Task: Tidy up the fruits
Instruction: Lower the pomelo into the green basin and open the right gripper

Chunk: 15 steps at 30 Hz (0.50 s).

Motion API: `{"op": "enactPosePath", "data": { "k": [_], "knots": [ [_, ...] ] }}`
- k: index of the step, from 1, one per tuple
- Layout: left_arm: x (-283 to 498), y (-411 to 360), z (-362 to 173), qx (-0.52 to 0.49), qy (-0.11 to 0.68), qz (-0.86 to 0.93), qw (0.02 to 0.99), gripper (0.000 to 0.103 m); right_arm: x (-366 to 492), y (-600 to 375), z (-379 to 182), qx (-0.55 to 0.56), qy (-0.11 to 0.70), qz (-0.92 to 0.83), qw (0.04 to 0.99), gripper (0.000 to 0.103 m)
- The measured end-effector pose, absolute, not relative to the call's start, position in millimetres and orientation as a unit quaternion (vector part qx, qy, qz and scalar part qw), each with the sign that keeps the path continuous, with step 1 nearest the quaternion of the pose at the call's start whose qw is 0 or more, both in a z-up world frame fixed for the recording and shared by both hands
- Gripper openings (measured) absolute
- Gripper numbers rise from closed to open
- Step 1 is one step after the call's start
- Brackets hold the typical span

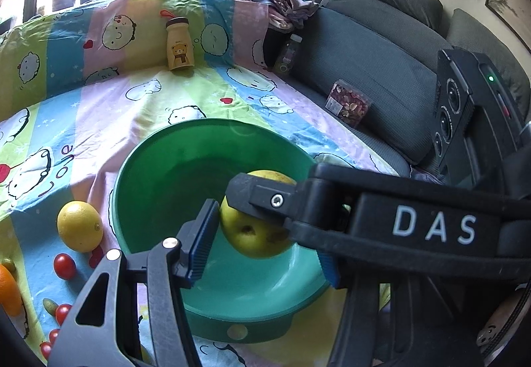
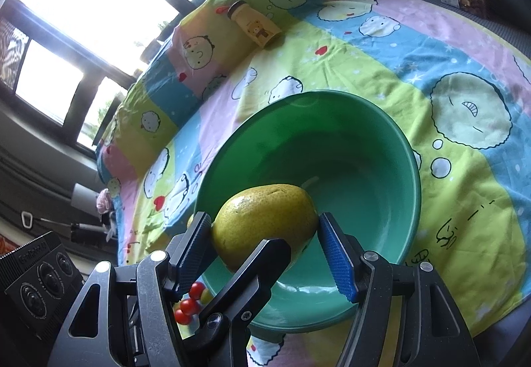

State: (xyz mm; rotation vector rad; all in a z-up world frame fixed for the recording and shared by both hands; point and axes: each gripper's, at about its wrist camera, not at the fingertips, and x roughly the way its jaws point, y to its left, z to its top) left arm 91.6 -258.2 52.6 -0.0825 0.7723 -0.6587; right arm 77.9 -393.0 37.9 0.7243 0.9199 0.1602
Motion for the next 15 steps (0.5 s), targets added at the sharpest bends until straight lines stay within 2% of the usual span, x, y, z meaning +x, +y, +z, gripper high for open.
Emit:
{"op": "enactPosePath", "data": {
  "k": [15],
  "knots": [
    [100.3, -262.3, 41.5, -0.049, 0.389, -0.323, 0.861, 0.055, 82.8, -396.2, 29.8, 0.342, 0.452, 0.059, 0.822, 0.069]
  ]
}}
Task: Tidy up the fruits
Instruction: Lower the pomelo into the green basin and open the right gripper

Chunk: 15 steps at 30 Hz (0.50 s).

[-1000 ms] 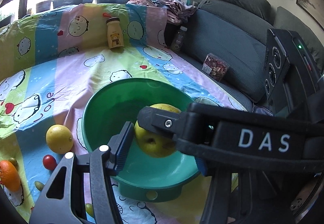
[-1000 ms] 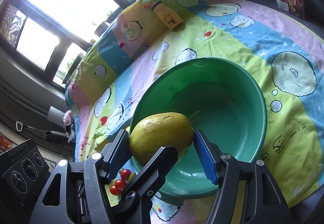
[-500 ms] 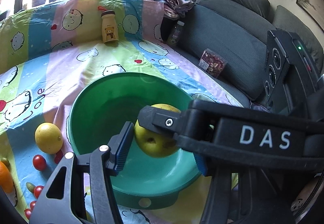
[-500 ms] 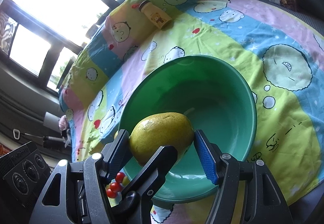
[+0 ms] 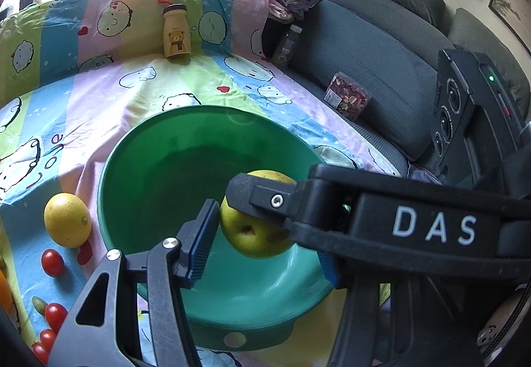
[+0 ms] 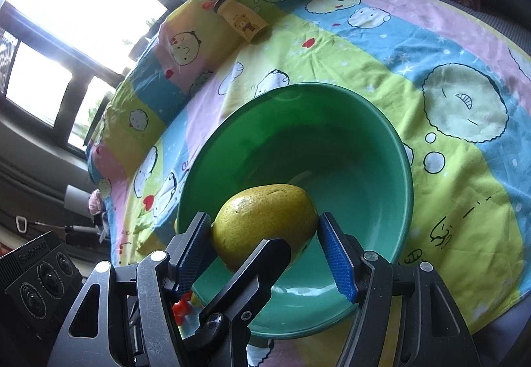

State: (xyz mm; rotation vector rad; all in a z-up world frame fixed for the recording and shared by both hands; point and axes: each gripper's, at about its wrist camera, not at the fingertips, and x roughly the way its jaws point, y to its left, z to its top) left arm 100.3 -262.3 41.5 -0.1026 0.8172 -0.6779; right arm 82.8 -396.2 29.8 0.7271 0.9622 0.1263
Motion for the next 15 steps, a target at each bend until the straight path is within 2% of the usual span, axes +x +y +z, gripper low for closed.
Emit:
{"op": "enactPosePath", "data": {
  "k": [15],
  "knots": [
    [103.4, -263.0, 34.3, -0.059, 0.401, -0.329, 0.853, 0.055, 84.8, -396.6, 26.3, 0.338, 0.462, 0.045, 0.818, 0.069]
  ]
}}
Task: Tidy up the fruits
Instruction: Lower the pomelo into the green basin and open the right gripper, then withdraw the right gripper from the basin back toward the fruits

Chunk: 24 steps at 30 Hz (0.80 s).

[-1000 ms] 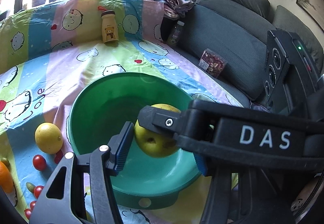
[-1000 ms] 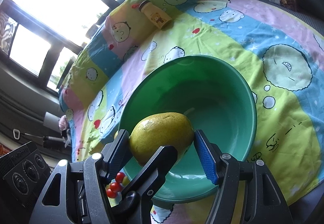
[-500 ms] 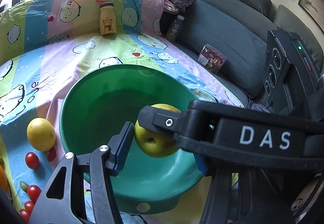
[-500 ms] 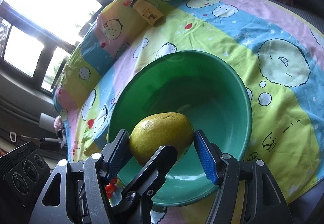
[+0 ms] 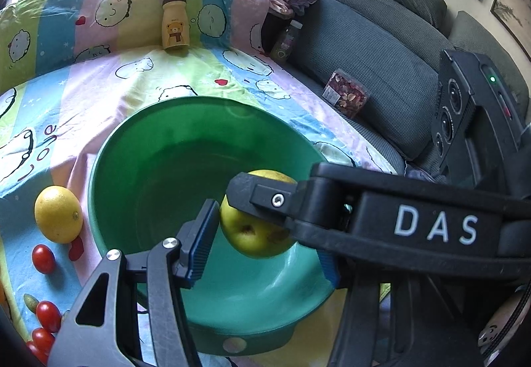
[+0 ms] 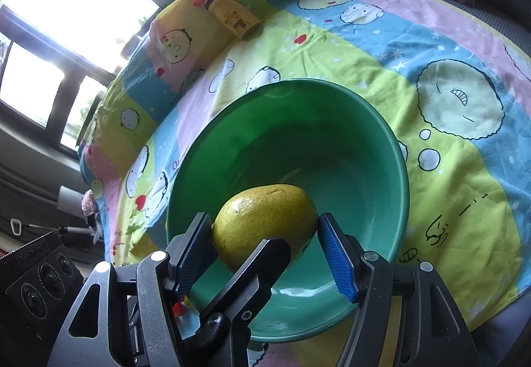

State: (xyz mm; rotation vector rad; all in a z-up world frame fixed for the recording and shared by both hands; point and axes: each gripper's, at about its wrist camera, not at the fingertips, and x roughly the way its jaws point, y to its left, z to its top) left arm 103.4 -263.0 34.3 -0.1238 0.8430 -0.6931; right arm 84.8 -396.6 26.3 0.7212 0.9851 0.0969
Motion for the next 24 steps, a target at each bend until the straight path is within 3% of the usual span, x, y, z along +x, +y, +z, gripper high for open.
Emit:
{"op": "enactPosePath", "data": {
  "k": [15, 24],
  "knots": [
    [103.8, -261.5, 33.4, -0.058, 0.401, -0.312, 0.86, 0.056, 86.0, -394.5, 27.3, 0.329, 0.457, 0.043, 0.825, 0.069],
    [89.7, -215.2, 51.4, -0.102, 0.377, -0.279, 0.877, 0.065, 80.7, -380.0, 47.8, 0.291, 0.415, 0.043, 0.861, 0.069]
  ]
}}
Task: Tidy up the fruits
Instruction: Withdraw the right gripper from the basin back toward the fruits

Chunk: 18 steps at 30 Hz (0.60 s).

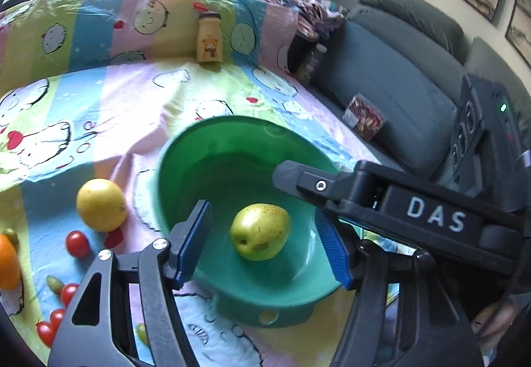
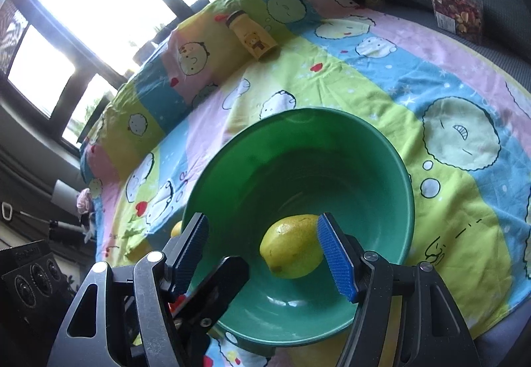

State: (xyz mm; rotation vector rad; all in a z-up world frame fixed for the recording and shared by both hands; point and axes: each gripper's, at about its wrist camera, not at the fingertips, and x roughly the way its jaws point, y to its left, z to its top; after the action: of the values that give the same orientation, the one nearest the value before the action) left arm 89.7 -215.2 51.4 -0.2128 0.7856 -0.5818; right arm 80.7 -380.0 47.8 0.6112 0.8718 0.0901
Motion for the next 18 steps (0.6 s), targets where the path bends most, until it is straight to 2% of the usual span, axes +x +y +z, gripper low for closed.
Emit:
{"op": "enactPosePath", "data": {
  "k": [9, 13, 18],
  "knots": [
    [56.2, -137.8, 71.0, -0.099, 0.354, -0.188, 0.911, 0.075, 75.0, -342.6, 66.6, 0.258, 0.376, 0.092, 0.885, 0.07],
    [43.3, -104.2, 73.0, -0.103, 0.354, -0.144, 0.918, 0.078, 72.9, -316.8, 69.9, 0.237, 0.367, 0.125, 0.891, 0.077],
    [28.7, -67.5, 61.9, -0.104, 0.349, -0.101, 0.926, 0.082, 71.4, -284.8, 67.8, 0.21, 0.37, 0.154, 0.892, 0.08]
  ]
}}
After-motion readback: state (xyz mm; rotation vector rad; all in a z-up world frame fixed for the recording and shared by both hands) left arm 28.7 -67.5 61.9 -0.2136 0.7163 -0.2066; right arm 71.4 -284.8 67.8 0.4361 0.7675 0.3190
